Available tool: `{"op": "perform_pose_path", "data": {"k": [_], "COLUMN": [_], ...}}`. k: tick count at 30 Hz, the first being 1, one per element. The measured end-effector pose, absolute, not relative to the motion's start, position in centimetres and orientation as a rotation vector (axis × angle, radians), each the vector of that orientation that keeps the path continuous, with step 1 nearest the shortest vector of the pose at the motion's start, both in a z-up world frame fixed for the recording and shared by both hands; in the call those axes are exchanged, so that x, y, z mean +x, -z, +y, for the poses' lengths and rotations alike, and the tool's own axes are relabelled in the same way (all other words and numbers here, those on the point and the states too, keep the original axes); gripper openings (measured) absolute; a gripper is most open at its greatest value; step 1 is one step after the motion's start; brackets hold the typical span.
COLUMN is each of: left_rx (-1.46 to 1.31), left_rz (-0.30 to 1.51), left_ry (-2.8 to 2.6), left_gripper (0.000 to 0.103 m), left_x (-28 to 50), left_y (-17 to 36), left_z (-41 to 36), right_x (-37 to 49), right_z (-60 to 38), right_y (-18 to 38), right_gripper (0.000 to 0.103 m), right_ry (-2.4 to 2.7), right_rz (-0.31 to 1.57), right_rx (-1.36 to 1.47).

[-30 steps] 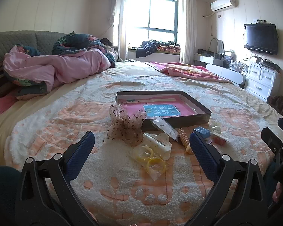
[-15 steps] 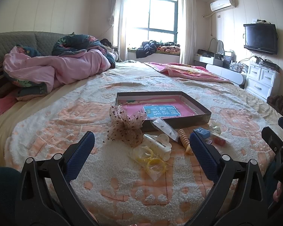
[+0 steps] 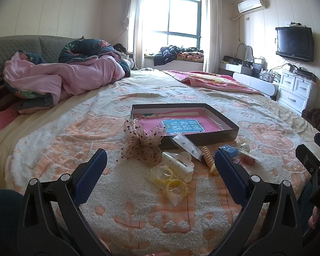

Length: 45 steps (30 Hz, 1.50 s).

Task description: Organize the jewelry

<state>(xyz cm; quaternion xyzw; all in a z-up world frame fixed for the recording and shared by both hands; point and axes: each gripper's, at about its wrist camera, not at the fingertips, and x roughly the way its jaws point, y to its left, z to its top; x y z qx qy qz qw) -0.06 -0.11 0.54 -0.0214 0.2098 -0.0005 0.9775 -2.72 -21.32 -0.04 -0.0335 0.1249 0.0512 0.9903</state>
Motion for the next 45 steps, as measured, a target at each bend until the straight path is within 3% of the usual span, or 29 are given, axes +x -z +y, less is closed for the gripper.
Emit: {"op": "perform_pose_path", "data": {"k": [25,45], "left_rx": [-0.046,-0.097], "left_rz": [0.435,0.480], "left_ry": [-0.008,-0.088], "left_gripper": [0.092,0.092], "left_x": [0.2,1.7], "left_y": [-0.3,0.3], "left_z": [0.1,2.8], "right_x": [-2.3,0.2], "right_z": [-21.1,-17.1], "right_y": [0.5,2.3], "right_gripper": [0.097,0.097], "right_ry": [-0.126,-0.304], "right_rz": [0.260,0.390], "right_rx": [-0.068,-0.118]}}
